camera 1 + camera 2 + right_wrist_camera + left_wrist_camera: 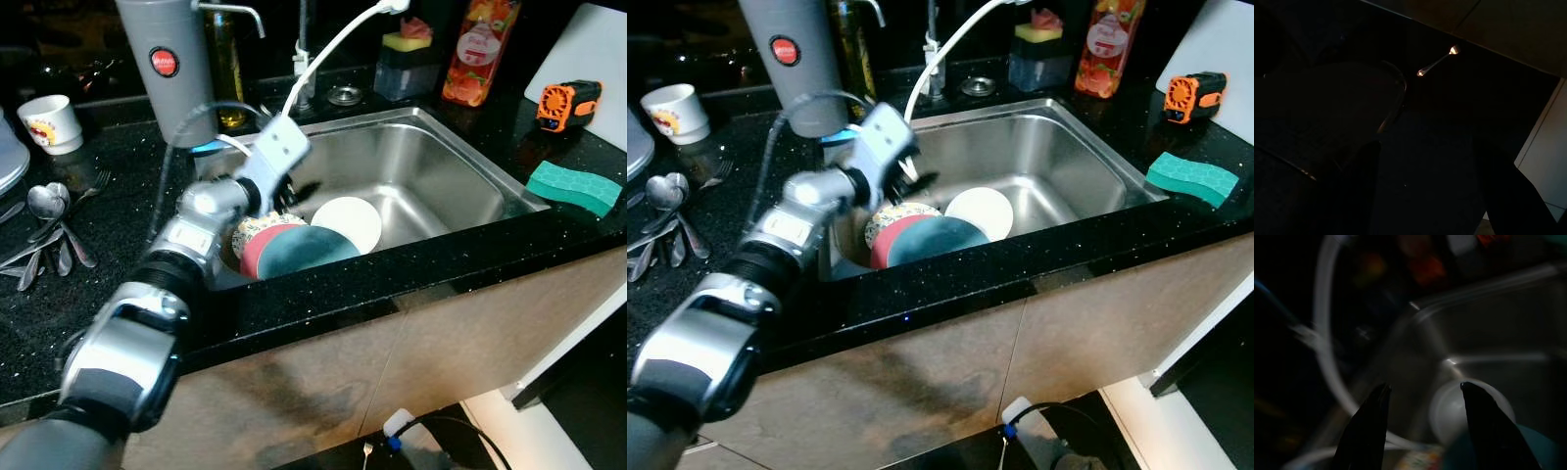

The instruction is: Kitchen organization

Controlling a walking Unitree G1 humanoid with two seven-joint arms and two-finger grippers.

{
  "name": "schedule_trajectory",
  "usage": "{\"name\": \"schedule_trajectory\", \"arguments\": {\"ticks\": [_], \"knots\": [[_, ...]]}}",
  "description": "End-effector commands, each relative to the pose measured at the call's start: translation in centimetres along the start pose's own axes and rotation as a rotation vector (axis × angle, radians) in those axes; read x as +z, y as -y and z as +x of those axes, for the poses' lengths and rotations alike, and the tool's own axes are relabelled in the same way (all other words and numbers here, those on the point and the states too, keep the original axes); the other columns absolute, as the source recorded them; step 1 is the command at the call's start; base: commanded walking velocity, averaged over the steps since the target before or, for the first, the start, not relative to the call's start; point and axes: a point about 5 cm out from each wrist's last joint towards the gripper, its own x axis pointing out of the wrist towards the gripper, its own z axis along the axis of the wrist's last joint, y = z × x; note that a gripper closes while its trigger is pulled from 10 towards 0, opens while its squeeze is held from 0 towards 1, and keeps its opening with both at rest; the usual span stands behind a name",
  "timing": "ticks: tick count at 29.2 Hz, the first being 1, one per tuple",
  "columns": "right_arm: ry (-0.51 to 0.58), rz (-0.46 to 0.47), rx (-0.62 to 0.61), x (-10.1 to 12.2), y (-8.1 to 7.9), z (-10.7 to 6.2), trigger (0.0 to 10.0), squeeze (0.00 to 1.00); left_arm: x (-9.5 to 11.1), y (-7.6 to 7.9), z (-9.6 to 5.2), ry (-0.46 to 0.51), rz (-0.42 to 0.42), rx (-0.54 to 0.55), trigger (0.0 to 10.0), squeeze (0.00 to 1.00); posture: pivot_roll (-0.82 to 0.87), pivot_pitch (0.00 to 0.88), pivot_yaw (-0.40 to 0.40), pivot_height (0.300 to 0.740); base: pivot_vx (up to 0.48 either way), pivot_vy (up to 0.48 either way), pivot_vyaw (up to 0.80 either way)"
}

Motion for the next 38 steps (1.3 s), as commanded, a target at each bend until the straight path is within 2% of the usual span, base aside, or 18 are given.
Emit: {"name": "schedule_trajectory", "arguments": {"ticks": [1, 2, 5, 6, 7, 8, 9, 10, 11, 13, 14, 15, 16, 18, 23, 29, 35, 38], "knots": [[0.010, 0.006, 0.016, 0.1, -0.3, 0.1, 10.0, 0.00, -1.4, -0.9, -1.3, -0.084, -0.007, 0.065, 10.0, 0.00, 0.03, 0.000, 0.049, 0.740, 0.000, 0.000, 0.00], [0.009, 0.003, 0.017, 0.1, -0.3, 0.1, 10.0, 0.00, -2.3, -1.6, -2.1, -0.155, -0.015, 0.128, 10.0, 0.00, 0.03, 0.000, 0.048, 0.740, 0.000, 0.000, 0.00], [0.008, 0.001, 0.017, 0.1, -0.3, 0.1, 10.0, 0.00, -2.8, -2.1, -2.6, -0.202, -0.022, 0.172, 10.0, 0.00, 0.03, 0.000, 0.048, 0.740, 0.000, 0.000, 0.00], [0.007, -0.001, 0.016, 0.1, -0.3, 0.1, 10.0, 0.00, -3.8, -2.9, -3.7, -0.293, -0.061, 0.273, 10.0, 0.00, 0.04, 0.000, 0.044, 0.740, 0.000, 0.000, 0.00], [0.007, -0.001, 0.016, 0.1, -0.3, 0.1, 10.0, 0.00, -3.8, -2.9, -3.7, -0.293, -0.061, 0.273, 10.0, 0.00, 0.04, 0.000, 0.044, 0.740, 0.000, 0.000, 0.00], [0.006, -0.002, 0.015, 0.1, -0.3, 0.1, 10.0, 0.00, -4.3, -3.0, -4.3, -0.363, -0.135, 0.340, 10.0, 0.00, 0.04, 0.000, 0.049, 0.740, 0.000, 0.000, 0.00], [0.006, -0.002, 0.015, 0.1, -0.3, 0.1, 10.0, 0.00, -4.3, -3.0, -4.3, -0.363, -0.135, 0.340, 10.0, 0.00, 0.04, 0.000, 0.049, 0.740, 0.000, 0.000, 0.00], [0.006, -0.002, 0.012, 0.1, -0.2, 0.1, 10.0, 0.00, -4.2, -2.6, -4.6, -0.382, -0.256, 0.376, 10.0, 0.00, 0.04, 0.000, 0.051, 0.740, 0.000, 0.000, 0.00], [0.007, -0.001, 0.011, 0.1, -0.2, 0.1, 10.0, 0.00, -4.0, -2.4, -4.8, -0.384, -0.304, 0.381, 10.0, 0.00, 0.05, 0.000, 0.055, 0.740, 0.000, 0.000, 0.00], [0.007, -0.001, 0.011, 0.1, -0.2, 0.1, 10.0, 0.00, -4.0, -2.4, -4.8, -0.384, -0.304, 0.381, 10.0, 0.00, 0.05, 0.000, 0.055, 0.740, 0.000, 0.000, 0.00], [0.007, -0.001, 0.011, 0.1, -0.2, 0.1, 10.0, 0.00, -3.9, -2.1, -5.0, -0.395, -0.336, 0.377, 10.0, 0.00, 0.05, 0.000, 0.056, 0.740, 0.000, 0.000, 0.00], [0.007, -0.002, 0.010, 0.1, -0.2, 0.1, 10.0, 0.00, -4.1, -1.9, -5.5, -0.437, -0.356, 0.366, 10.0, 0.00, 0.05, 0.000, 0.055, 0.740, 0.000, 0.000, 0.00], [0.007, -0.002, 0.010, 0.1, -0.2, 0.1, 10.0, 0.00, -4.1, -1.9, -5.5, -0.437, -0.356, 0.366, 10.0, 0.00, 0.05, 0.000, 0.055, 0.740, 0.000, 0.000, 0.00], [0.007, -0.006, 0.009, 0.1, -0.2, 0.1, 10.0, 0.00, -4.9, -1.5, -6.6, -0.524, -0.384, 0.375, 10.0, 0.00, 0.06, 0.000, 0.061, 0.740, 0.000, 0.000, 0.00], [0.008, -0.005, 0.008, 0.2, -0.2, 0.1, 10.0, 0.00, -6.0, -0.5, -7.3, -0.613, -0.468, 0.382, 10.0, 0.00, 0.06, 0.000, 0.068, 0.740, 0.000, 0.000, 0.00], [0.011, -0.002, 0.004, 0.2, -0.3, 0.1, 10.0, 0.00, -6.8, -0.1, -8.1, -0.695, -0.471, 0.428, 10.0, 0.00, 0.05, 0.000, 0.073, 0.740, 0.000, 0.000, 0.00], [0.011, -0.003, 0.003, 0.2, -0.2, 0.1, 10.0, 0.00, -7.3, 0.0, -8.5, -0.719, -0.486, 0.447, 10.0, 0.00, 0.05, 0.000, 0.071, 0.740, 0.000, 0.000, 0.00], [0.011, -0.003, 0.002, 0.2, -0.2, 0.1, 10.0, 0.00, -7.8, 0.5, -8.4, -0.725, -0.521, 0.445, 10.0, 0.00, 0.05, 0.000, 0.067, 0.740, 0.000, 0.000, 0.00]]}}
